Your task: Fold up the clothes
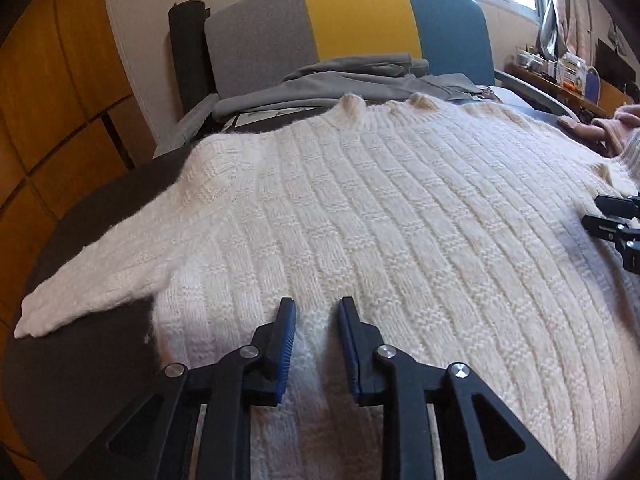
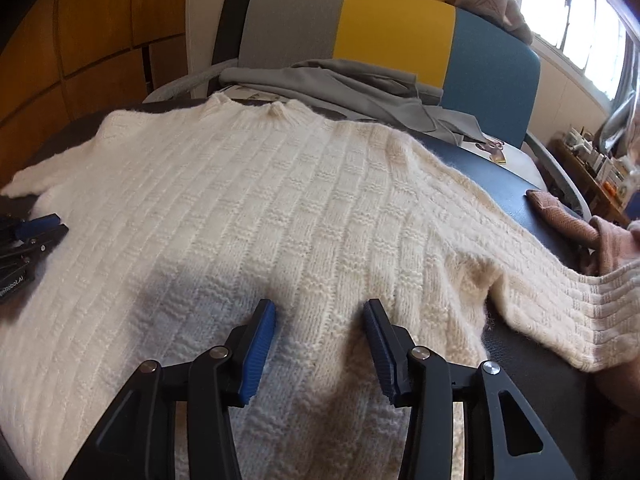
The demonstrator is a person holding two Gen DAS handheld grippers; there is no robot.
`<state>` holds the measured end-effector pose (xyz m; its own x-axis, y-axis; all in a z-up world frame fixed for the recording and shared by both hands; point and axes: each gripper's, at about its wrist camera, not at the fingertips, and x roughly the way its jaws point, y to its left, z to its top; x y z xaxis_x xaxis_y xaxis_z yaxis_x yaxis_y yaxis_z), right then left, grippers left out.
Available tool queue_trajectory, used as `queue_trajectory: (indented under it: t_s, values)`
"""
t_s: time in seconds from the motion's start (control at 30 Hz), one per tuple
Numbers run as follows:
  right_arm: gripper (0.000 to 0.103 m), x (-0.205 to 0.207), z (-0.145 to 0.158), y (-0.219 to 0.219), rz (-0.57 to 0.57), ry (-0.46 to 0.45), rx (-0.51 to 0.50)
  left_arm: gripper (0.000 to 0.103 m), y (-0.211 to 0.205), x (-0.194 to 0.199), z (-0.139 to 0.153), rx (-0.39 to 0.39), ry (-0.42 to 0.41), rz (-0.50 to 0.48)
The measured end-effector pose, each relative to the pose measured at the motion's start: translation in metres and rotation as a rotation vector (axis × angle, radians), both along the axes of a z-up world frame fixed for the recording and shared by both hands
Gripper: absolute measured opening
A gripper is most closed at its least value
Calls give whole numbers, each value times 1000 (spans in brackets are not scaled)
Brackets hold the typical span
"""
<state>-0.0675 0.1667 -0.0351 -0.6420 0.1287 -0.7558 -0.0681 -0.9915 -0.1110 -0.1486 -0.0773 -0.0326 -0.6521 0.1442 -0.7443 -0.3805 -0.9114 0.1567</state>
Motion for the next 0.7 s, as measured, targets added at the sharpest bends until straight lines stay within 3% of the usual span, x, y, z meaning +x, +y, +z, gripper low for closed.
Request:
queue_trajectory:
  t_s: [0.13,0.23,0.33,0.4,0.53,0.6,0.7]
  values:
    - [53,-1,1,-7,20,-6,7,24,6,12,-2,-48,22,-2]
    - [53,21,16,11,-8,67,-166,23,13,23,6,-100,48,-1]
    - [53,53,33,44,-145,159,-237,23,26,34,19,-68,83,-29]
    - [53,71,37,72,-270,194,-271,23,35,34,19,-38,52,-42]
    - [54,106,45,139,-526,257,-345,23,48,37,3,-79,46,-50]
    - [54,124,59,171,-609,316,-353,23,49,40,2,-92,67,-49]
    - [54,147,93,205,-676,425,-289,23,48,42,1,-96,78,-47]
